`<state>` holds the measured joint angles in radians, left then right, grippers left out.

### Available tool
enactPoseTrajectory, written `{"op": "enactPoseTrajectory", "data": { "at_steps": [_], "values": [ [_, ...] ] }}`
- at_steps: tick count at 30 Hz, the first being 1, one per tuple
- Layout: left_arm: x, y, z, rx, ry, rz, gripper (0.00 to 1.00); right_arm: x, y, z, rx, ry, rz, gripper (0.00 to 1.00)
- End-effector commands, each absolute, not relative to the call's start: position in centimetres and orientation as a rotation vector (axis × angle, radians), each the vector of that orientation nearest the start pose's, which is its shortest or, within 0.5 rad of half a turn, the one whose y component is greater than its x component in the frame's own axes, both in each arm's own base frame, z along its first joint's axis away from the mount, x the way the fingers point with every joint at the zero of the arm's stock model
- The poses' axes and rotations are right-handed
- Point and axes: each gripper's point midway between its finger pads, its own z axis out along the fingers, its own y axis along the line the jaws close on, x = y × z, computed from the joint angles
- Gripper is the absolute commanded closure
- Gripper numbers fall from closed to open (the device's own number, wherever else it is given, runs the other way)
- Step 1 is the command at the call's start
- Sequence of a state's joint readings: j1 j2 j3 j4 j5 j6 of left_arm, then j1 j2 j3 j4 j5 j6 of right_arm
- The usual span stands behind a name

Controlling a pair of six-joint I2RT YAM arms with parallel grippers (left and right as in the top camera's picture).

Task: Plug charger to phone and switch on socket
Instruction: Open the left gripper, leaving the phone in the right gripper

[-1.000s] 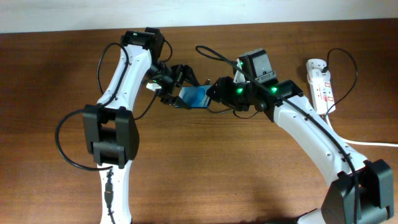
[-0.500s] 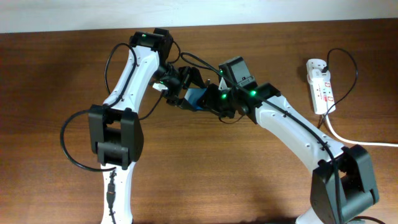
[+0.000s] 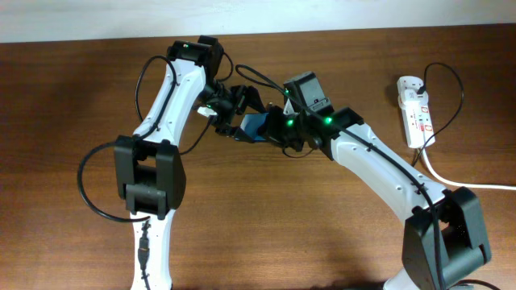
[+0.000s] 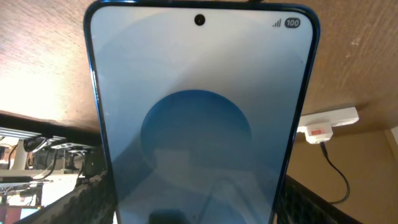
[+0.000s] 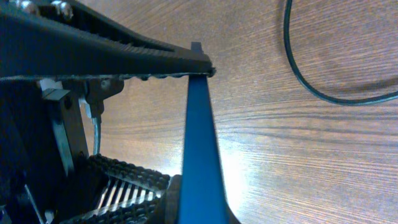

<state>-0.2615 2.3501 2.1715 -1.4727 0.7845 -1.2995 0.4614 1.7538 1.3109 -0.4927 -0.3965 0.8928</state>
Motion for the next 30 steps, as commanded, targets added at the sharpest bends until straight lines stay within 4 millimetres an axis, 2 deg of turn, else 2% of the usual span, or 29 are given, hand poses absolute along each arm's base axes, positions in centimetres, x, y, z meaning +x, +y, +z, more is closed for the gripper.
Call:
{"op": "enactPoseTrajectory", "data": {
  "at_steps": [1,6,11,16,22,28,30],
  "values": [
    [39.5,-23.7,13.4,1.220,-2.125,0.694,1.00,37.9,26.7,14.1,0.332,2.673,0.988,0.96],
    [39.6,-23.6,13.4,1.223,-2.121,0.697,1.00,38.1,26.5,14.1,0.338,2.670,0.987,0.96],
    [39.7,-23.6,13.4,1.216,-2.129,0.706,1.00,38.7,24.4,14.1,0.396,2.673,0.961,0.96],
    [40.6,-24.4,14.0,1.089,-2.195,0.836,1.00,38.7,24.0,14.2,0.378,2.673,0.963,0.96],
    [41.3,-23.2,14.0,1.063,-2.226,0.873,1.00,39.5,22.2,14.4,0.432,2.661,0.962,0.96],
    [41.8,-22.5,14.3,0.951,-2.289,0.956,1.00,39.5,22.1,15.0,0.405,2.649,0.974,0.96],
    [42.1,-21.7,14.3,0.937,-2.306,0.975,1.00,39.7,21.2,15.2,0.419,2.640,0.968,0.96]
  ]
}}
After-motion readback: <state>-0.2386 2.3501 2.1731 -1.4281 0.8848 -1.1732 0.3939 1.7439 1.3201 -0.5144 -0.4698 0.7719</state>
